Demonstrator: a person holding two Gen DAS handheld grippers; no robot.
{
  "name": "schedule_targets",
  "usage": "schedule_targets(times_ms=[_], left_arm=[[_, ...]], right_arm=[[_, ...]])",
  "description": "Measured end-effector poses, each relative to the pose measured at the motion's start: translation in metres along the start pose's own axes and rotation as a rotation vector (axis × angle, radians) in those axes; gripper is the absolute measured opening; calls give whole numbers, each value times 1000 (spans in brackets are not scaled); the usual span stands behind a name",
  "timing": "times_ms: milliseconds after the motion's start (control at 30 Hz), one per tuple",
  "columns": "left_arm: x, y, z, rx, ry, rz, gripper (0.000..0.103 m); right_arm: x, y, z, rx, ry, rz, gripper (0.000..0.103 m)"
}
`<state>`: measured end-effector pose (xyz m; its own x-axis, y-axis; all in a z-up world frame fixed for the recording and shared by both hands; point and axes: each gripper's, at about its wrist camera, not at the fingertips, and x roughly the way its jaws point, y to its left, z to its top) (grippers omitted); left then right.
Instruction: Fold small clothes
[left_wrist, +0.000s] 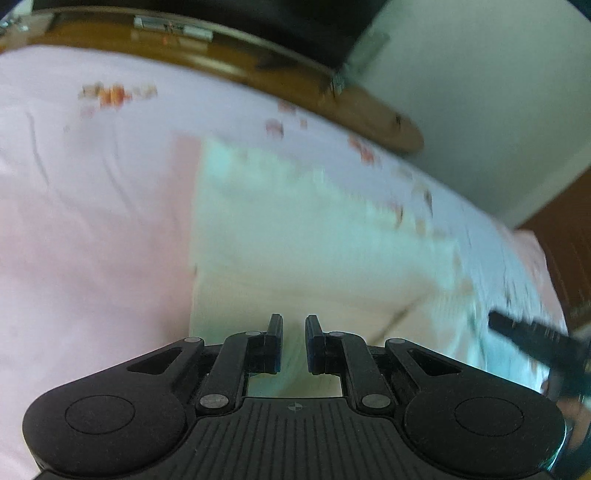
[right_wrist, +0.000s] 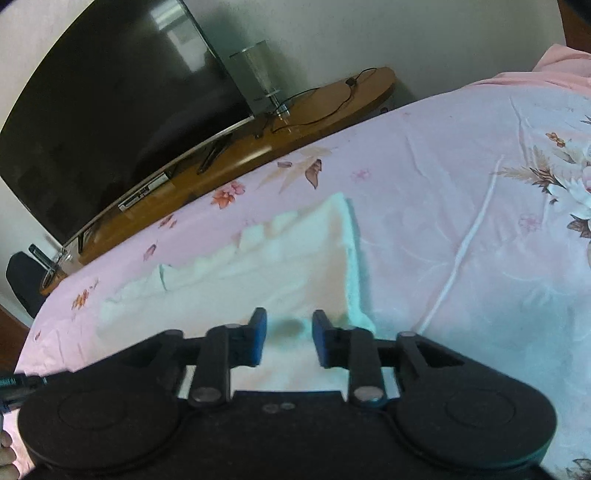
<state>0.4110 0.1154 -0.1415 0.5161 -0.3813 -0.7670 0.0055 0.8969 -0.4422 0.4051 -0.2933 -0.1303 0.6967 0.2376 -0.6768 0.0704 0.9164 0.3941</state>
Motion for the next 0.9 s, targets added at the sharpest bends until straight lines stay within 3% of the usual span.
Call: schedule_targets(times_ms=[133, 267, 400, 533, 600, 667, 733, 833, 900], left_arm=[[2, -3, -18, 58, 45, -13, 11], [13, -9, -24, 83, 71, -20, 11], [20, -22, -30, 159, 68, 24, 10], [17, -20, -30, 148, 46, 26, 10], [16, -23, -33, 169, 30, 44, 0], [12, -26, -36, 187, 6, 51, 0], [6, -31, -36, 200, -40, 54, 0], [-3, -36, -31, 205, -95, 47, 0], [0, -40, -28, 244, -67, 46, 0]], right_arm=[[-6, -7, -5, -42, -2, -17, 45], [-1, -6, -3, -86, -6, -22, 45], [14, 4, 3, -139, -15, -13, 45], [35, 16, 8, -209, -8, -12, 46], [44, 19, 8, -234, 3, -1, 46], [52, 24, 5, -278, 35, 0, 40], [55, 26, 1, -306, 61, -11, 6], [42, 24, -1, -303, 37, 18, 5], [32, 25, 0, -306, 16, 33, 5]])
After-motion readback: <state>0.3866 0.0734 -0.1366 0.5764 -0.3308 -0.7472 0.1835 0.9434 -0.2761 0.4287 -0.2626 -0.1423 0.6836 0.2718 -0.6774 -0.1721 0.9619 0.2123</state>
